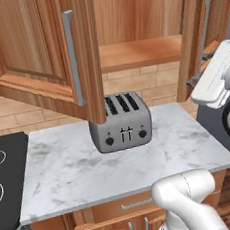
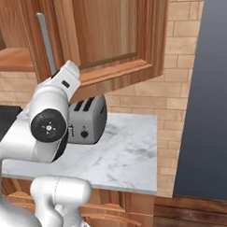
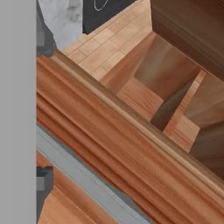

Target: Close all open cabinet doors.

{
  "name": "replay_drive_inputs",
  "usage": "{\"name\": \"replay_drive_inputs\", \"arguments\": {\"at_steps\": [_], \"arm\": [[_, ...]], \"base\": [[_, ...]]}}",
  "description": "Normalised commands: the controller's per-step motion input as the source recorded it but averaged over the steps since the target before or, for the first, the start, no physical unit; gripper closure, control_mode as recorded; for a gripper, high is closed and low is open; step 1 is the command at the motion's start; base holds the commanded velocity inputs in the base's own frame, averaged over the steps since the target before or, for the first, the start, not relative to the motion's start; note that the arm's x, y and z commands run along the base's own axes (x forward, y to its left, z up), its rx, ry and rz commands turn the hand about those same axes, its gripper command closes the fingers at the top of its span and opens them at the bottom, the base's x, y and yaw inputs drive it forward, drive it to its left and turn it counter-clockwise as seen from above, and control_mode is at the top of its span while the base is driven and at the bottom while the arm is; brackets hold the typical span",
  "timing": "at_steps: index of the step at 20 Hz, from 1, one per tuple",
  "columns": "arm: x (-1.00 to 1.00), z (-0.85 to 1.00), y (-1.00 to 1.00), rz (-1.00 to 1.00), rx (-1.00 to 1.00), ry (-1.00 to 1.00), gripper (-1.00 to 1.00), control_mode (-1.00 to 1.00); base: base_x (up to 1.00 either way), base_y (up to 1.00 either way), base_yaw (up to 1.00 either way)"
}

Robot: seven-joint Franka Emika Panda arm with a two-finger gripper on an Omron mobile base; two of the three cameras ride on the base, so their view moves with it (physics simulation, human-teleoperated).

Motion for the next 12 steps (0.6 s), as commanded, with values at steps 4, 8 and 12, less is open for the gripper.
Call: {"name": "replay_drive_inputs", "arguments": {"at_steps": [4, 8, 12], "arm": [[0.5, -0.1, 0.27, 0.06, 0.0, 0.08, -1.0, -1.0], [0.53, -0.12, 0.28, 0.06, 0.0, 0.08, -1.0, -1.0], [0.59, -0.18, 0.27, 0.06, 0.0, 0.07, -1.0, -1.0]], "base": [[0.0, 0.0, 0.0], [0.0, 0.0, 0.0], [0.0, 0.0, 0.0]]}}
